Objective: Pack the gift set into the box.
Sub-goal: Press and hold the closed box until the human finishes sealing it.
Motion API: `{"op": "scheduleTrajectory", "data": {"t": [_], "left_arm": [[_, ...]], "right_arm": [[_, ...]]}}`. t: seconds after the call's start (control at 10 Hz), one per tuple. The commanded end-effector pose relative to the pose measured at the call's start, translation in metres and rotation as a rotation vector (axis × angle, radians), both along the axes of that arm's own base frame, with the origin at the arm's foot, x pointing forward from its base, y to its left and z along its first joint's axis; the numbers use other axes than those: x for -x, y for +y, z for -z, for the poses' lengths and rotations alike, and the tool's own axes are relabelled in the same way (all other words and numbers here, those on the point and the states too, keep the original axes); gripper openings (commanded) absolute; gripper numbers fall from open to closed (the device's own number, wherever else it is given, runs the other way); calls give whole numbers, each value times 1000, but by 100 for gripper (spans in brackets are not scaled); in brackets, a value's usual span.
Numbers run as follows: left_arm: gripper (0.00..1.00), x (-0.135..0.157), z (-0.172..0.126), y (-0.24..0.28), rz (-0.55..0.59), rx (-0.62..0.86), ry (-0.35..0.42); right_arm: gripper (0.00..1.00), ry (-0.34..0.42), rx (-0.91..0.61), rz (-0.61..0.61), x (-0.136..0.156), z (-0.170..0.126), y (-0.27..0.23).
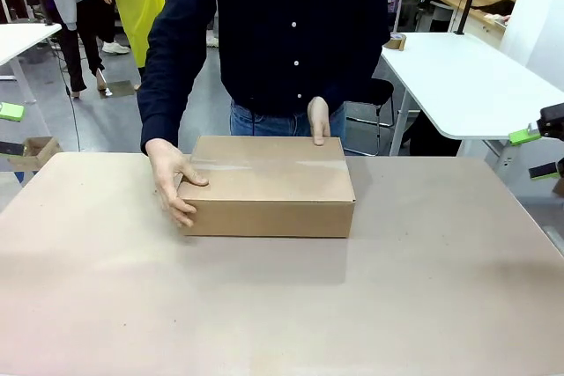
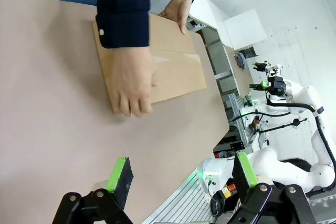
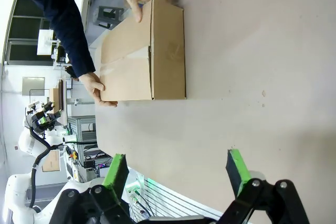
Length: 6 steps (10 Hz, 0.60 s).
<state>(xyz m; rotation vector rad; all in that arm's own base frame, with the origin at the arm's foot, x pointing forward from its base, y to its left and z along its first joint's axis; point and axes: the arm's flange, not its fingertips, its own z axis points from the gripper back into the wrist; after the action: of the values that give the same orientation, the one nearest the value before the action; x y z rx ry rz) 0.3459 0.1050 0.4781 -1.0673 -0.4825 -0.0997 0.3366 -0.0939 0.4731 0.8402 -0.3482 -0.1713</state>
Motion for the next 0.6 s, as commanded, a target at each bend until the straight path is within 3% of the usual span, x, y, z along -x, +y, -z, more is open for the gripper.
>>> {"op": "scheduleTrajectory", "data": {"t": [0.0, 0.5], "left_arm": [[100, 1, 0, -1, -1, 17, -3], [100, 1, 0, -1, -1, 17, -3]], "right_arm": [[100, 1, -13, 9, 0, -1, 1], [100, 1, -13, 9, 0, -1, 1]]}}
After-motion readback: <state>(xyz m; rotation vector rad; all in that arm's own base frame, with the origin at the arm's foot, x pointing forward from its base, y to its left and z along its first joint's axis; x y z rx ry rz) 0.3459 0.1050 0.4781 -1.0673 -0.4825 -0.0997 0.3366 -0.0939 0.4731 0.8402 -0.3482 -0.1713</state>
